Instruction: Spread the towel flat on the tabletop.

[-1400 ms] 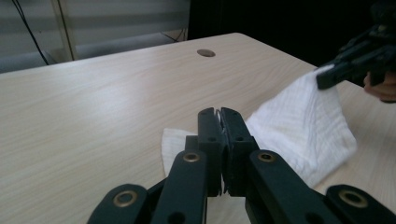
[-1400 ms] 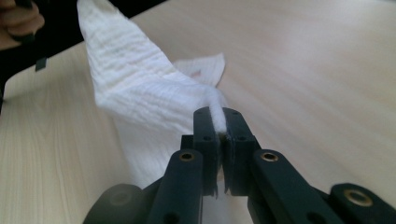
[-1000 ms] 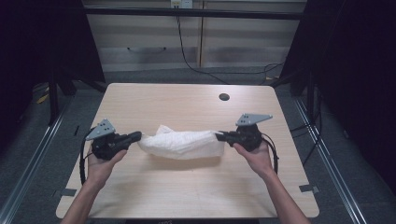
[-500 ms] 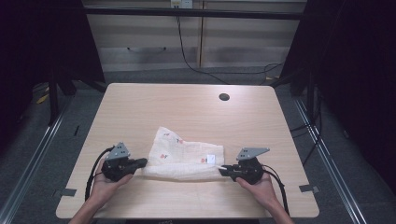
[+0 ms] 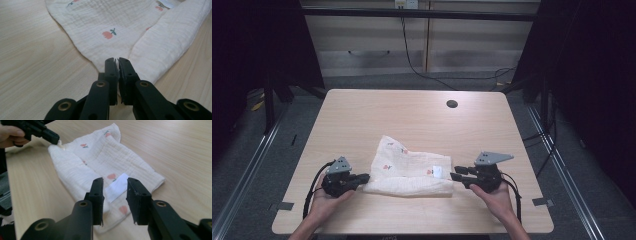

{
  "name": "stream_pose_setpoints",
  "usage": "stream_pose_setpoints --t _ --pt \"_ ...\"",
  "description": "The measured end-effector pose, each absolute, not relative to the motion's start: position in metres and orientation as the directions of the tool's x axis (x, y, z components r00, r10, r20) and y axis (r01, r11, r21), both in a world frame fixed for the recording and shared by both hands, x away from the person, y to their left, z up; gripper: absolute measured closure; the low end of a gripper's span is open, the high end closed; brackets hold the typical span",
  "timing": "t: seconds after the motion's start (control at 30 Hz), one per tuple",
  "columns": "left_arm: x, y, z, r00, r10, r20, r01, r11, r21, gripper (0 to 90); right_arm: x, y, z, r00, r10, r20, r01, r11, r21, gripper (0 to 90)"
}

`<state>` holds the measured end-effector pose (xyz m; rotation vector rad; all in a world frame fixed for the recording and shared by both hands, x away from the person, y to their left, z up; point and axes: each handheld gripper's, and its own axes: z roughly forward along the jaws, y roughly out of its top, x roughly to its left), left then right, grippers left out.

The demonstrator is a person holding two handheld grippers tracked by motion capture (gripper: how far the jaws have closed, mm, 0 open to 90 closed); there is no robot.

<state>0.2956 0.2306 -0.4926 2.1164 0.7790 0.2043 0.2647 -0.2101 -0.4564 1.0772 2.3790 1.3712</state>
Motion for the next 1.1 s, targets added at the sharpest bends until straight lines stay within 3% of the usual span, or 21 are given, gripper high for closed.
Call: stream_pose_setpoints --t 0.1,0.2,0.23,0.3,0.6,0.7,0.8,0.87,0.93,1.1 --pt "0.296 0.231 -0.493 0.793 0.597 -0.123 0.457 -0.448 0.768 85.4 0.282 -0.197 -0.468 -0.713 0.674 0.192 0.522 0.328 0.787 70.1" --pt "0.295 0.231 -0.492 0.792 0.596 -0.131 0.459 -0.439 0.772 85.3 0.289 -0.187 -0.482 -0.720 0.664 0.204 0.546 0.359 0.757 63.7" --pt "0.295 0.232 -0.492 0.794 0.594 -0.131 0.457 -0.440 0.773 85.0 0.287 -0.182 -0.487 -0.723 0.664 0.194 0.551 0.384 0.740 56.7" --pt "0.294 0.232 -0.492 0.793 0.594 -0.136 0.460 -0.436 0.773 84.8 0.285 -0.181 -0.489 -0.724 0.660 0.200 0.556 0.386 0.736 54.8" --pt "0.293 0.232 -0.491 0.794 0.593 -0.134 0.455 -0.434 0.778 84.1 0.273 -0.175 -0.498 -0.758 0.633 0.160 0.525 0.445 0.725 53.1" --pt "0.293 0.232 -0.491 0.794 0.592 -0.138 0.457 -0.431 0.778 83.7 0.270 -0.168 -0.501 -0.782 0.613 0.113 0.495 0.500 0.711 56.4" --pt "0.293 0.231 -0.491 0.794 0.592 -0.137 0.456 -0.432 0.778 83.4 0.268 -0.163 -0.501 -0.795 0.600 0.082 0.470 0.525 0.710 64.9" --pt "0.293 0.233 -0.490 0.791 0.595 -0.140 0.457 -0.424 0.782 83.4 0.266 -0.162 -0.501 -0.800 0.593 0.088 0.468 0.526 0.710 76.2" --pt "0.293 0.233 -0.490 0.789 0.598 -0.144 0.459 -0.418 0.784 84.1 0.267 -0.163 -0.501 -0.791 0.601 0.116 0.487 0.504 0.713 81.0" --pt "0.294 0.234 -0.489 0.787 0.596 -0.159 0.467 -0.406 0.786 86.1 0.270 -0.171 -0.498 -0.767 0.619 0.168 0.519 0.445 0.730 83.0"
